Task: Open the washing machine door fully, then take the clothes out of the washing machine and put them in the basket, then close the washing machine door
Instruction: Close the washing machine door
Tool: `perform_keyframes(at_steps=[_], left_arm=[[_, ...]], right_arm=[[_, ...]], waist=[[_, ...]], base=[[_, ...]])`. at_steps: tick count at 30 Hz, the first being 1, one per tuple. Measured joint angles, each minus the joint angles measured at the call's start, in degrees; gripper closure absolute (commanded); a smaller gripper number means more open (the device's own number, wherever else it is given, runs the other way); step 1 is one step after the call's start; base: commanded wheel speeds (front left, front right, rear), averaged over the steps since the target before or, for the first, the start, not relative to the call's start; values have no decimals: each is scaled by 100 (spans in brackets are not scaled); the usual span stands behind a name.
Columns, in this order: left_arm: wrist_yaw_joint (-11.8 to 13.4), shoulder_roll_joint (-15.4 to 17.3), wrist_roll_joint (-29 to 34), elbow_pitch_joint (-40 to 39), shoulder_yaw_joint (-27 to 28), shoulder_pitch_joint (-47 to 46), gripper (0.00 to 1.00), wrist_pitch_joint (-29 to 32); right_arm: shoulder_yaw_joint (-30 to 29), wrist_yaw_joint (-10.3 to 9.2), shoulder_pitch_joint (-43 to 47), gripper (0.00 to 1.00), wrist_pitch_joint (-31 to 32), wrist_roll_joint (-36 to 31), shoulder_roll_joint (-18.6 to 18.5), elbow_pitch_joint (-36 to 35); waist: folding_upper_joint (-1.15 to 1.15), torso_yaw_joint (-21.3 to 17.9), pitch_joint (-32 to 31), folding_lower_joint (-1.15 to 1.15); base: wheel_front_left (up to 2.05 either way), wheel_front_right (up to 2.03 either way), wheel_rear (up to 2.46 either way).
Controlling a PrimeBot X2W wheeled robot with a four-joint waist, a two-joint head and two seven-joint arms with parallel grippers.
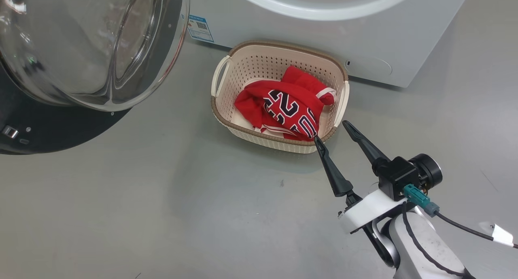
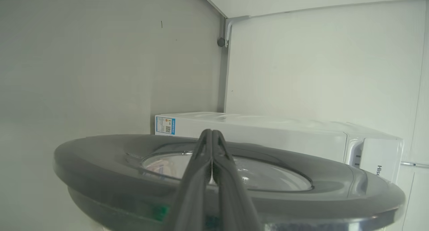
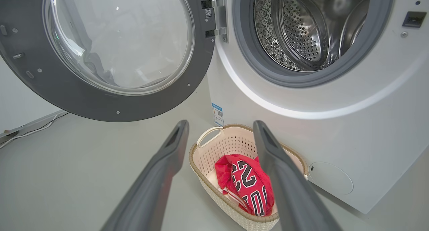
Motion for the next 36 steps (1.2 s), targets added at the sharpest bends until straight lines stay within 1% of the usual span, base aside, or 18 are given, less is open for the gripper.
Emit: perform_keyframes(at_steps=[3, 10, 16, 18, 24, 28, 31, 36], left_arm=[[0, -60, -144, 2, -10, -99, 100, 263], [-38, -42, -145, 4, -163, -103, 100, 650], [-188, -59, -148, 11, -242, -84, 100, 977], [-253, -73, -182, 18, -322, -75, 100, 1176], [-393, -225, -292, 3, -446, -6, 100, 1649], [-545, -311, -365, -48, -482, 103, 100, 1935], [-637, -464, -417, -105, -527, 186, 100, 2157], [-672, -625, -656, -178, -511, 291, 100, 2451]], right_arm=[[-3, -4, 0, 0, 0, 0, 12, 9], [-10, -5, 0, 0, -1, 8, 21, 38], [-14, -5, 0, 0, -7, 29, 27, 102], [-23, -7, 1, 0, -8, 57, 30, 116], [-36, -8, 2, 0, -8, 64, 44, 134], [-38, -13, 7, 0, -8, 112, 62, 141], [-38, -13, 15, 0, -9, 120, 69, 145], [-46, -16, 15, 0, -9, 179, 75, 144]], waist=[[0, -5, -10, 0], [0, -19, -40, 0], [0, -36, -102, 0], [0, -45, -146, 0], [0, -60, -269, 0], [0, -73, -343, 0], [0, -72, -396, 0], [0, -75, -430, 0]], base=[[0, 0, 0], [0, 0, 0], [0, 0, 0], [0, 0, 0], [0, 0, 0], [0, 0, 0], [0, 0, 0], [0, 0, 0]])
